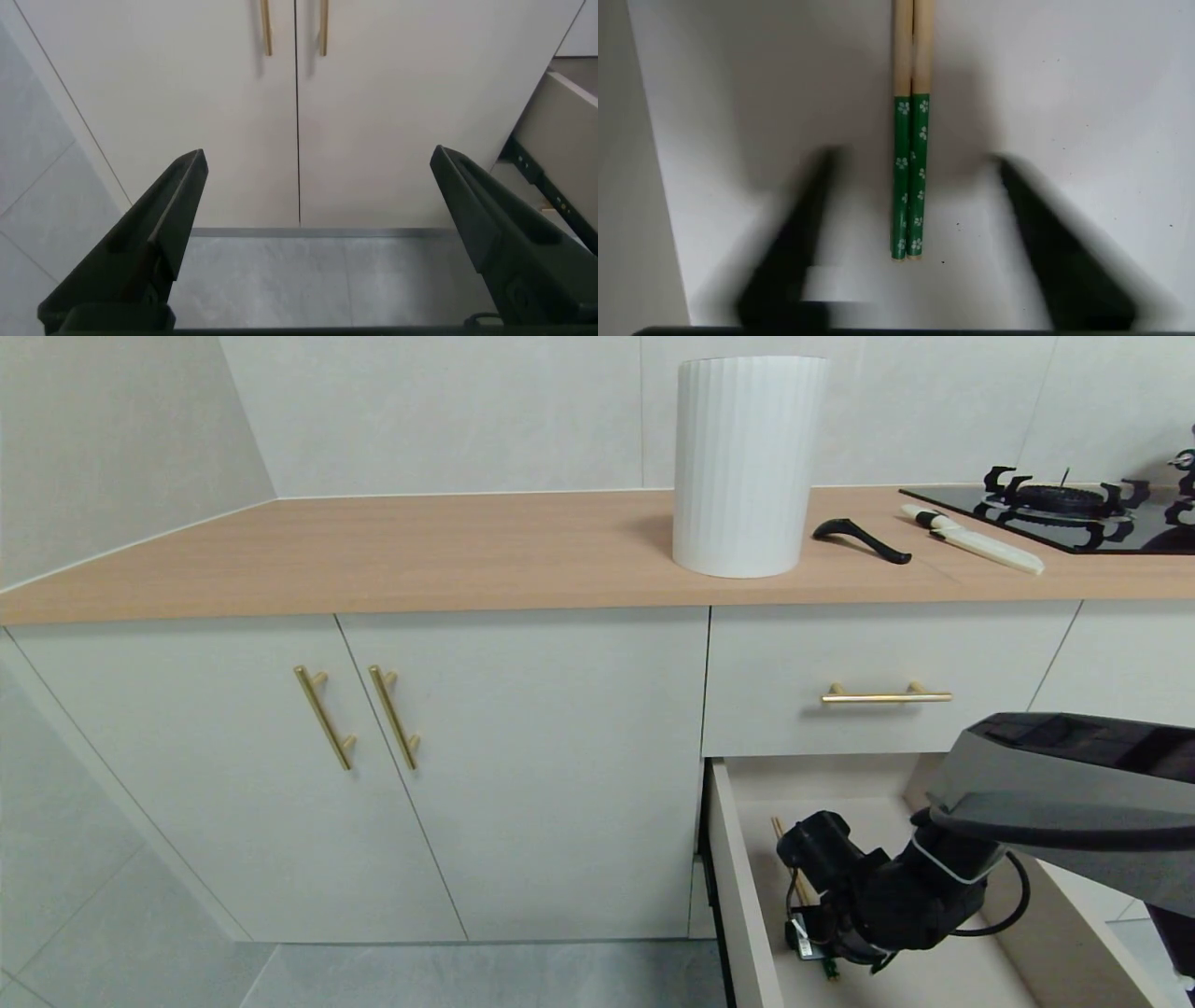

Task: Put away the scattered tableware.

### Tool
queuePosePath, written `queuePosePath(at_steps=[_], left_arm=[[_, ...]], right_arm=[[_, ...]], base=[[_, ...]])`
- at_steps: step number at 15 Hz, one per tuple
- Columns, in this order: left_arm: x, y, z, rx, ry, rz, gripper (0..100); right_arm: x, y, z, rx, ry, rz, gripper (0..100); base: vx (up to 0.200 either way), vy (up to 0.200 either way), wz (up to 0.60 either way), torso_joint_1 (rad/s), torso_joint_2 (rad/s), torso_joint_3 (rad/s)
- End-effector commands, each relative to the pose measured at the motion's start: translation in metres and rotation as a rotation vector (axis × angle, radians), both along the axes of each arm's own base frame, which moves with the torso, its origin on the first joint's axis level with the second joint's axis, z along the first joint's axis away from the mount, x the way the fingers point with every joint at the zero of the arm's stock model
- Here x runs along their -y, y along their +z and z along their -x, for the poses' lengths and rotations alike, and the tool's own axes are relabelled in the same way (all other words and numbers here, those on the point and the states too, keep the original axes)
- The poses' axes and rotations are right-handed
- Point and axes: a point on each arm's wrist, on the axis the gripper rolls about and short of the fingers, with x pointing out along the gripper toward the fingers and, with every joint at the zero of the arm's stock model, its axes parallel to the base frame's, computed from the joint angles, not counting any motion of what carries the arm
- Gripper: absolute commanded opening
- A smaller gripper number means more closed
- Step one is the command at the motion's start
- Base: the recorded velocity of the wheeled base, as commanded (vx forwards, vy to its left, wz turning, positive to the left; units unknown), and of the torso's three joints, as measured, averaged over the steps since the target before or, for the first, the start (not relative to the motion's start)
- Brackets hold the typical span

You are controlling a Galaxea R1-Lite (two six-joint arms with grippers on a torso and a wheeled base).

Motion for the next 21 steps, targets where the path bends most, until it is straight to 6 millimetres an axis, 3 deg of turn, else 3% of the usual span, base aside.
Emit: queuePosePath(at_steps=[1, 4, 6, 8, 13, 15, 18, 21], left_arm=[[0.0, 0.0, 0.0, 0.0, 0.001, 0.0, 100], [0.0, 0.0, 0.0, 0.0, 0.001, 0.0, 100], [0.0, 0.0, 0.0, 0.0, 0.001, 0.0, 100], [0.0, 0.0, 0.0, 0.0, 0.001, 0.0, 100], [0.0, 0.0, 0.0, 0.0, 0.001, 0.0, 100], [0.0, 0.0, 0.0, 0.0, 0.001, 0.0, 100], [0.0, 0.0, 0.0, 0.0, 0.001, 0.0, 100], [0.0, 0.0, 0.0, 0.0, 0.001, 0.0, 100]], right_arm=[[0.0, 0.001, 0.0, 0.001, 0.0, -0.001, 100], [-0.001, 0.01, 0.008, 0.006, 0.014, -0.008, 100], [0.002, 0.036, 0.013, 0.056, 0.018, -0.039, 100], [0.009, 0.078, 0.024, 0.143, 0.028, -0.08, 100], [0.049, 0.16, 0.044, 0.36, 0.051, -0.116, 100], [0.064, 0.18, 0.053, 0.391, 0.063, -0.112, 100], [0.073, 0.193, 0.064, 0.388, 0.116, -0.149, 100], [0.073, 0.192, 0.065, 0.386, 0.118, -0.149, 100]], base=[[0.0, 0.0, 0.0, 0.0, 0.0, 0.0], [0.0, 0.0, 0.0, 0.0, 0.0, 0.0], [0.0, 0.0, 0.0, 0.0, 0.0, 0.0], [0.0, 0.0, 0.0, 0.0, 0.0, 0.0], [0.0, 0.0, 0.0, 0.0, 0.0, 0.0], [0.0, 0.0, 0.0, 0.0, 0.0, 0.0], [0.0, 0.0, 0.0, 0.005, -0.14, -0.137], [0.0, 0.0, 0.0, 0.046, -0.28, -0.343]])
